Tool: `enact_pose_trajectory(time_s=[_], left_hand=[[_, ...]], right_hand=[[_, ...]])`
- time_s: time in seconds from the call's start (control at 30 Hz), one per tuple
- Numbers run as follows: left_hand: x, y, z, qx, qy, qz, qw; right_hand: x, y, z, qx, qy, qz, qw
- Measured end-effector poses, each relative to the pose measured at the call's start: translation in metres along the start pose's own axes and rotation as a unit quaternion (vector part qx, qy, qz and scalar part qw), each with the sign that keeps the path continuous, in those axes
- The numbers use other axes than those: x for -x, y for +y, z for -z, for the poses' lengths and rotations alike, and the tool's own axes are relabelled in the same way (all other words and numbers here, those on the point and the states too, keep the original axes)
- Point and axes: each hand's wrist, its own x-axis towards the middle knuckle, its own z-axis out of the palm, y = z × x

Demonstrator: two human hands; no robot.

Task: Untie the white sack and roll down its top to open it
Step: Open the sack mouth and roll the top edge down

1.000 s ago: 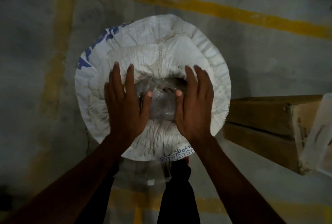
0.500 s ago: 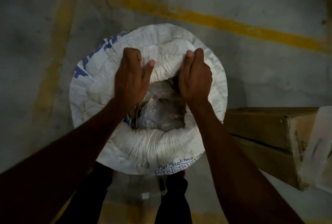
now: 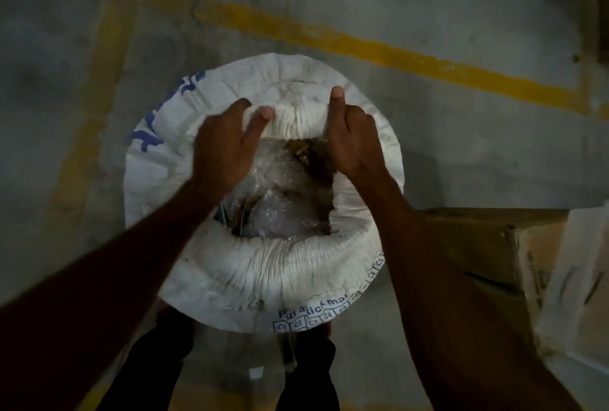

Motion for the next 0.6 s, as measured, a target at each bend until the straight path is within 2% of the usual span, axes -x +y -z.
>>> enact_pose_trajectory(time_s=[0.07, 0.17, 0.23, 0.3, 0.37, 0.47, 0.53, 0.6], left_hand=[[-0.026, -0.009, 0.02, 0.043, -0.089, 0.018, 0.995], [-0.057, -0.006, 0.049, 0.06, -0.246, 0.12, 0.96], [-0.073, -0.003, 0.062, 0.058, -0.309, 0.173, 0.933], [-0.083, -0.002, 0.07, 0.059, -0.339, 0.204, 0.917], [-0.091, -0.006, 0.068, 0.026, -0.332, 0.228, 0.915], [-0.084, -0.007, 0.062, 0.027, -0.287, 0.202, 0.936], [-0.074, -0.01, 0.055, 0.057, -0.24, 0.171, 0.954], [-0.057, -0.009, 0.048, 0.039, -0.168, 0.164, 0.971]], right_hand=[[-0.008, -0.004, 0.009, -0.043, -0.101, -0.049, 0.993], [-0.024, -0.007, 0.027, -0.182, -0.218, -0.115, 0.952], [-0.036, -0.006, 0.039, -0.21, -0.261, -0.154, 0.93], [-0.043, -0.007, 0.048, -0.199, -0.289, -0.174, 0.92], [-0.049, -0.009, 0.049, -0.188, -0.28, -0.168, 0.926], [-0.037, -0.019, 0.038, -0.219, -0.243, -0.177, 0.928], [-0.026, -0.019, 0.022, -0.202, -0.176, -0.144, 0.953], [-0.007, -0.019, 0.01, -0.113, -0.038, -0.101, 0.988]])
